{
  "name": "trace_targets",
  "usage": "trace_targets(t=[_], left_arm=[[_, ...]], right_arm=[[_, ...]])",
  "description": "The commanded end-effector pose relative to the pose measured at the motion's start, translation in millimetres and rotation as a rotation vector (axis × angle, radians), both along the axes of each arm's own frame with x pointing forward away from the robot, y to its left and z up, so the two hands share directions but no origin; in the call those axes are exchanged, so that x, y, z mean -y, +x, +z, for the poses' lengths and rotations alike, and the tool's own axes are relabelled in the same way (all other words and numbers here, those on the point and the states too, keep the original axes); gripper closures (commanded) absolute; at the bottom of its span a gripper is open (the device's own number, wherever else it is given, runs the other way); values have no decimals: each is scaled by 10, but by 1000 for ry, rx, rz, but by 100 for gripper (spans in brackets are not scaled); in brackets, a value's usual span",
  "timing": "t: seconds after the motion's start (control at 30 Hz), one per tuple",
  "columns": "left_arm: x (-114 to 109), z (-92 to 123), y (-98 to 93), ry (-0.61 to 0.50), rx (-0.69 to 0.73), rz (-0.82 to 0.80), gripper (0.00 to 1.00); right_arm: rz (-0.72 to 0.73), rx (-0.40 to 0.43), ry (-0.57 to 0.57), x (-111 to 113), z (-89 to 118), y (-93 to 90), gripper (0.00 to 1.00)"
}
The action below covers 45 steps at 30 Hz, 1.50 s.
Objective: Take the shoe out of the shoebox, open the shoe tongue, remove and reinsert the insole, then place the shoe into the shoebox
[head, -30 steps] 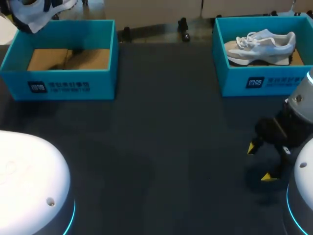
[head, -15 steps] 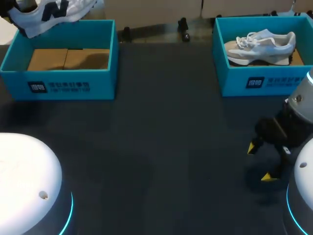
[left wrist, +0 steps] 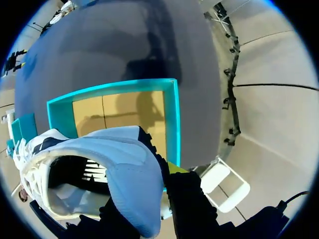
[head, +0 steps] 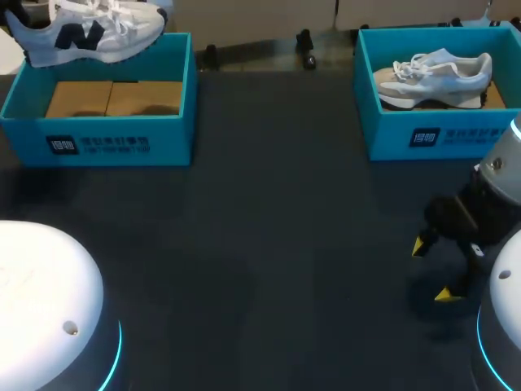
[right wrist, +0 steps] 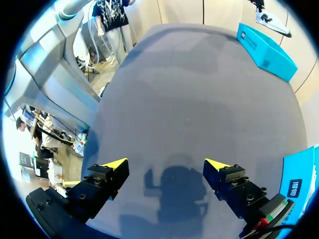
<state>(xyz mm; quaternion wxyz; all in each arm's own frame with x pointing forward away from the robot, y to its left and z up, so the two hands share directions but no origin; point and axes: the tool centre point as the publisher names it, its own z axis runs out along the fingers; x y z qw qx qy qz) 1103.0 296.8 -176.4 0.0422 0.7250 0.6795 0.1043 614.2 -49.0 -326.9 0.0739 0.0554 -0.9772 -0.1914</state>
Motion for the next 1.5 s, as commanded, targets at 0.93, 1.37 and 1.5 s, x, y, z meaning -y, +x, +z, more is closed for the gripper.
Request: trace_targets(t=[0.93,1.37,1.5], left_arm=[[47,-598,313,78,-88,39,100],[-173,-676,144,92,-72,-20,100],[-133,-799,100,113,-91,-30,100]], right_arm=[[0,2,-1,-1,-8,-10,0],[0,2,-1,-1,-8,-10,0],[0,2,-1,-1,-8,-10,0]])
